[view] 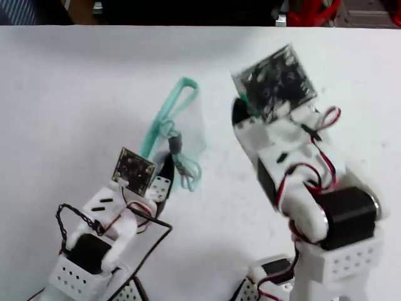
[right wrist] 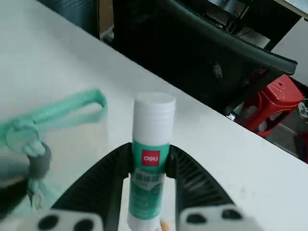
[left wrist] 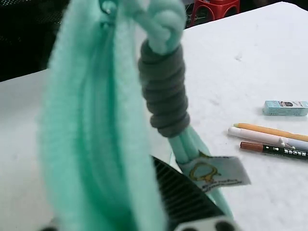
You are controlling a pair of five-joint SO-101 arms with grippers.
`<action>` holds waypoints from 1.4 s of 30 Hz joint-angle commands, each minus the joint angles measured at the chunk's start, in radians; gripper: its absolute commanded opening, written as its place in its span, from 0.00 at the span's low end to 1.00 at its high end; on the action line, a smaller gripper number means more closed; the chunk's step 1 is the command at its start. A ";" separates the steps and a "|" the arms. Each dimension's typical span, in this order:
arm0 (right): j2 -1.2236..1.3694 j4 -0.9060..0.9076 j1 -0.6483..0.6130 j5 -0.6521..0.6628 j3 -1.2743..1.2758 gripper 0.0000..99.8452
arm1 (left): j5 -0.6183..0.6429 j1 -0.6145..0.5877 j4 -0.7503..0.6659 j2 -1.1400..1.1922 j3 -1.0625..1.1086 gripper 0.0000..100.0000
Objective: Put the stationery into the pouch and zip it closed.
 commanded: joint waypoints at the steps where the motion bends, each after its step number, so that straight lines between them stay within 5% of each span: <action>1: 0.044 -0.102 -0.019 -0.196 -0.060 0.02 | -0.011 0.015 -0.023 -0.002 -0.005 0.02; 7: 0.068 -0.196 -0.033 -0.364 -0.046 0.02 | -0.012 0.012 -0.023 -0.002 -0.005 0.02; 18: -0.007 -0.404 -0.157 -0.239 0.296 0.02 | -0.012 0.010 -0.023 -0.002 -0.006 0.02; 42: -0.038 -0.687 -0.246 -0.141 0.368 0.02 | -0.012 0.010 -0.025 -0.002 -0.006 0.02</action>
